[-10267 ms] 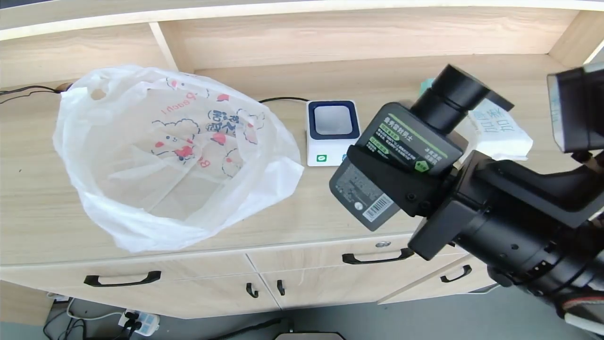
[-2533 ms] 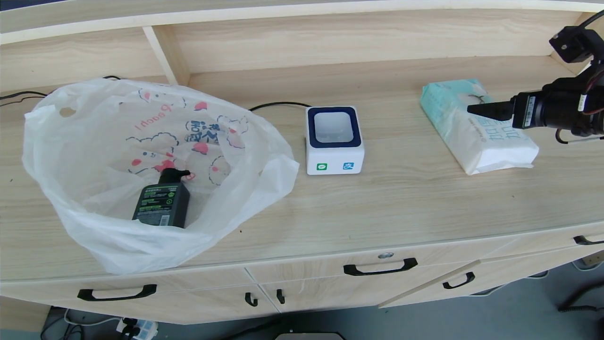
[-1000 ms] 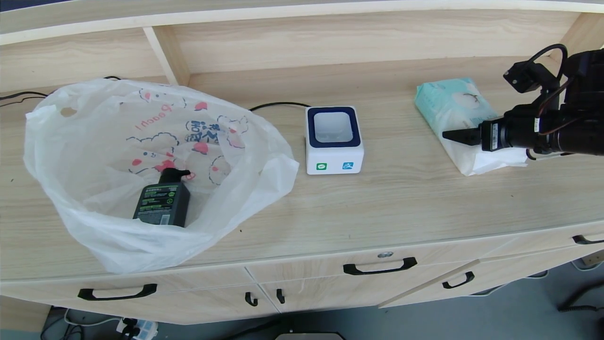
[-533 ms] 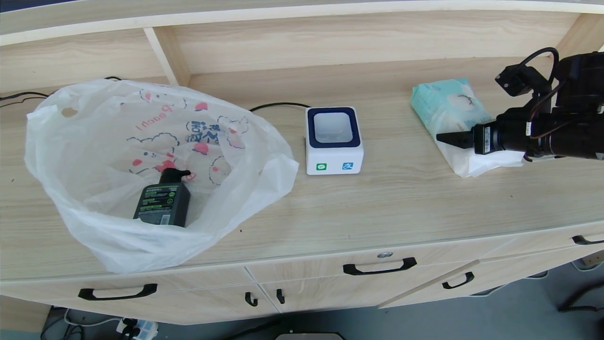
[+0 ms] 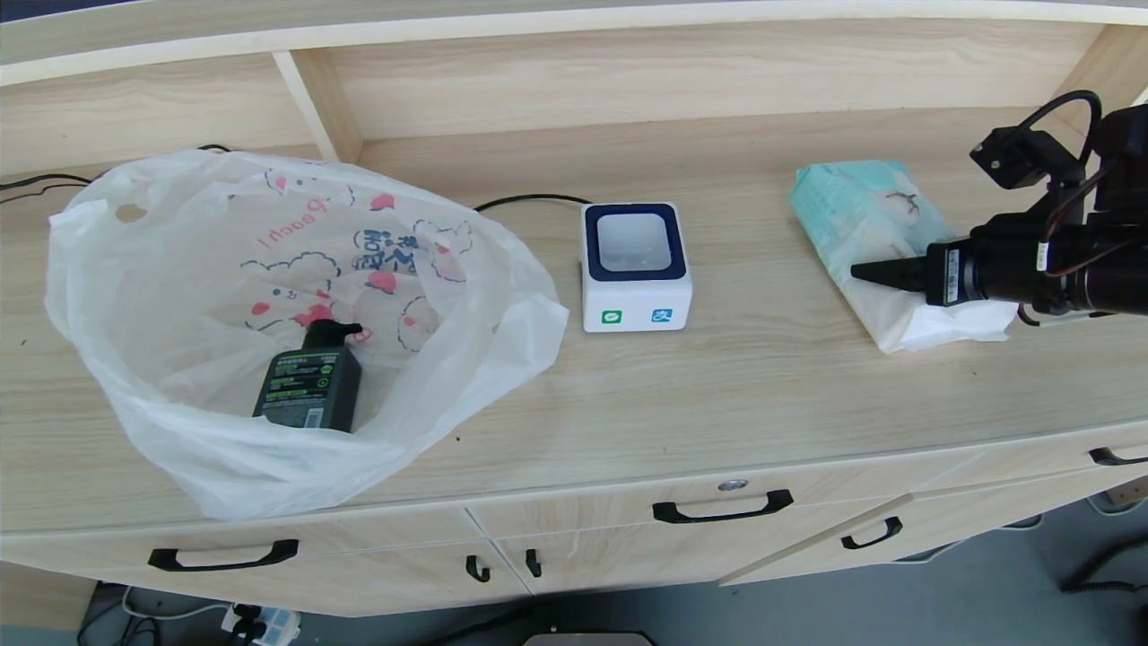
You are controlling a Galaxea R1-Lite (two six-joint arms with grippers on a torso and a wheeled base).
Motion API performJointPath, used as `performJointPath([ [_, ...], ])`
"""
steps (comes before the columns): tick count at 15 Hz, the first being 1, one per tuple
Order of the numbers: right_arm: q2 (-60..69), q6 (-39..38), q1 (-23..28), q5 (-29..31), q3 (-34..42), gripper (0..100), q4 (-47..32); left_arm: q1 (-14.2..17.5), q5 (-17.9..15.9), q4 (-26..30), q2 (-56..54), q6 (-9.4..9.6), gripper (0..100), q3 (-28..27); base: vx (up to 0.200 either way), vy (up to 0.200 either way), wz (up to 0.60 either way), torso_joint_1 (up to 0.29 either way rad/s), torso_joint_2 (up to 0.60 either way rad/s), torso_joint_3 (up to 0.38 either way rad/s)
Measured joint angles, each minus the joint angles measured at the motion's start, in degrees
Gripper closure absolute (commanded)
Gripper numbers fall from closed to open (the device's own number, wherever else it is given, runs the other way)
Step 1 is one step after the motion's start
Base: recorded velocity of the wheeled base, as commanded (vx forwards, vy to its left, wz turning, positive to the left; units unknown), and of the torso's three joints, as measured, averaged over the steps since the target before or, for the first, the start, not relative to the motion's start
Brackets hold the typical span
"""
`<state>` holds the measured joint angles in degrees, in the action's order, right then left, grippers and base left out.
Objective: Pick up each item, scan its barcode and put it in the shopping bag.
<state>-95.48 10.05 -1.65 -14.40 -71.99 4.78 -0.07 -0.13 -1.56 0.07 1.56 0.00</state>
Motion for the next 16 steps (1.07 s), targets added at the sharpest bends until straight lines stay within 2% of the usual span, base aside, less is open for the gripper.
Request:
performJointPath([
  [8, 2.60, -0.50, 0.11, -0.29, 0.73, 100, 0.23, -0.04, 0.04, -0.10, 0.00, 0.82, 0, 0.00, 0.000, 0.000, 0.00, 0.000, 0.00, 0.000],
  [10, 4.94, -3.16, -0.09, -0.43, 1.76, 100, 0.30, 0.02, 0.04, -0.07, 0.00, 0.79, 0, 0.00, 0.000, 0.000, 0.00, 0.000, 0.00, 0.000],
  [13, 11.63, -11.65, -3.34, -1.10, 6.75, 100, 3.89, 0.00, 0.04, -0.02, 0.00, 0.67, 0, 0.00, 0.000, 0.000, 0.00, 0.000, 0.00, 0.000],
  [14, 14.58, -16.40, -5.96, -1.45, 9.91, 100, 7.16, -0.04, 0.04, 0.00, 0.00, 0.67, 0, 0.00, 0.000, 0.000, 0.00, 0.000, 0.00, 0.000],
  [16, 21.16, -30.16, -15.02, -1.74, 18.19, 100, 15.34, -0.04, 0.04, 0.00, 0.00, 0.33, 0, 0.00, 0.000, 0.000, 0.00, 0.000, 0.00, 0.000],
])
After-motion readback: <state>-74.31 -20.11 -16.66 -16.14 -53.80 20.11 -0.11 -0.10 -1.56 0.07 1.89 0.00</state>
